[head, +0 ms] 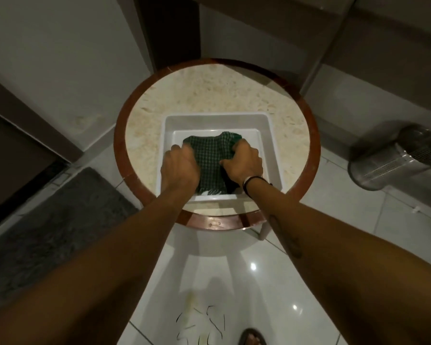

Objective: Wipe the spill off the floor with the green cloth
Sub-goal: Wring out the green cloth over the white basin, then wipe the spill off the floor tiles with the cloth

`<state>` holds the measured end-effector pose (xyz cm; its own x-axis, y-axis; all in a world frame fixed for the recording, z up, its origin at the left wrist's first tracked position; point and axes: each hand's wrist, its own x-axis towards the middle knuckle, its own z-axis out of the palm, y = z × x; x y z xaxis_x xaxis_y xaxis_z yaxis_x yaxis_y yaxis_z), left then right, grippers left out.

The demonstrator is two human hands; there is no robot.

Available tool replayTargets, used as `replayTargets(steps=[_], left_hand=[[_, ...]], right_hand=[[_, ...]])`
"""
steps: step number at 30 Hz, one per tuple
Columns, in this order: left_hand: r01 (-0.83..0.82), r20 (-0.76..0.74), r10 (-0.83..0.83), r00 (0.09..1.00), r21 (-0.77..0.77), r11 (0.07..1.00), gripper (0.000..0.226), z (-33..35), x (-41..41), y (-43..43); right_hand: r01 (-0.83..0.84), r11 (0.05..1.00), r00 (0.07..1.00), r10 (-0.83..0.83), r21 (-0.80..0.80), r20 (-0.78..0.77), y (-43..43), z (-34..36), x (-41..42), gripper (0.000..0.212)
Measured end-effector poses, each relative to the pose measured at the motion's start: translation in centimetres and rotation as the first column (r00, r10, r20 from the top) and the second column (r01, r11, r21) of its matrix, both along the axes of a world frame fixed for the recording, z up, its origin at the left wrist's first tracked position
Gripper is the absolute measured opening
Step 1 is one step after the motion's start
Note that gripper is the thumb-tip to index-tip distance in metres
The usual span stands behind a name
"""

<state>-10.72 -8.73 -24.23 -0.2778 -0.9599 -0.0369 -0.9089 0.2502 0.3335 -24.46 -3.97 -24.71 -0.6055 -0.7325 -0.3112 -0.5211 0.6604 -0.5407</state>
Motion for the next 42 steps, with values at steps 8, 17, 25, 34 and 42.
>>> replayTargets(steps=[8, 17, 25, 34, 42], left_hand=[[-0.191, -0.53, 0.316, 0.787, 0.277, 0.941, 0.032, 6.5, 1.6, 1.8], [0.01, -0.613, 0.683, 0.397, 0.747, 0.665, 0.022, 10.7, 15.5, 17.1], [0.047, -0.407, 0.678, 0.612, 0.874, 0.483, 0.013, 4.9, 29.6, 28.7], [-0.072, -0.225, 0.564, 0.794, 0.887, 0.455, 0.025, -13.9, 36.3, 37.7], [0.068, -0.262, 0.2, 0.944, 0.749, 0.659, 0.023, -32.6, 35.3, 38.0]], right_hand=[[0.235, 0.951, 0.951, -0.182, -0.202, 0.249, 2.7, 7.2, 0.4, 0.031], [0.447, 0.886, 0.678, -0.242, -0.127, 0.694, 21.3, 14.9, 13.3, 0.014], [0.448, 0.876, 0.541, -0.424, 0.178, 0.726, 35.5, 7.1, 26.2, 0.019], [0.423, 0.844, 0.556, -0.53, 0.331, 0.64, 45.0, -13.2, 33.8, 0.037], [0.365, 0.902, 0.847, -0.424, 0.229, 0.321, 46.4, -32.2, 34.8, 0.055]])
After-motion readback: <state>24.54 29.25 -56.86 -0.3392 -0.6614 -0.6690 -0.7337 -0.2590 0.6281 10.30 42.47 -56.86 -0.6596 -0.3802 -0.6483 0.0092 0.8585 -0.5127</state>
